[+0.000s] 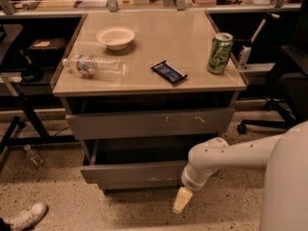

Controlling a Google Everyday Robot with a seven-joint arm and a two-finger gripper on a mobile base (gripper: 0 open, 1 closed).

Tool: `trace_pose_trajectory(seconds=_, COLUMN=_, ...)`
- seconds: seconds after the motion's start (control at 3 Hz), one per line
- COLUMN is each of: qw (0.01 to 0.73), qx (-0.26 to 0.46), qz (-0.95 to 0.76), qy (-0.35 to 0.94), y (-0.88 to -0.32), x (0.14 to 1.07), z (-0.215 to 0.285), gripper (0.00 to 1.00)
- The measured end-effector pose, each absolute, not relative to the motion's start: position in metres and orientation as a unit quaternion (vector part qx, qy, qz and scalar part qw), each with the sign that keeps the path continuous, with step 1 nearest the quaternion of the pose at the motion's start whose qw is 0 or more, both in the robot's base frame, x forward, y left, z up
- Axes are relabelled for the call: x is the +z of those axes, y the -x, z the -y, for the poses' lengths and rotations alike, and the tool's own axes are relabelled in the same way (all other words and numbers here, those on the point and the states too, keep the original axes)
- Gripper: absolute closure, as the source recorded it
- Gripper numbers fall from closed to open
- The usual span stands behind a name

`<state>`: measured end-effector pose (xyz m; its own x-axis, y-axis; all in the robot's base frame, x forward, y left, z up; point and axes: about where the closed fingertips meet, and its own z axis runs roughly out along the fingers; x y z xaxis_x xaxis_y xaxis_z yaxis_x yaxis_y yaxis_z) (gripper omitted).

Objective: Close middle drawer

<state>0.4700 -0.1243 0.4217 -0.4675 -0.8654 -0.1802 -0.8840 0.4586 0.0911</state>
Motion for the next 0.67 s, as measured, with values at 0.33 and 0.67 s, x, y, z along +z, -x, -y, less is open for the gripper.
trace_pose_trajectory(seconds=0.33, qw=0.054, qx=0.086, qz=-0.852, qy=0.513, y=-0.47, x=0.4216, z=0.1243, gripper=0.0)
trace_pose_trajectory(seconds=0.67, qw=0.054, qx=0.086, qz=-0.852, qy=0.513, y=-0.47, x=0.4216, z=0.1243, gripper=0.19)
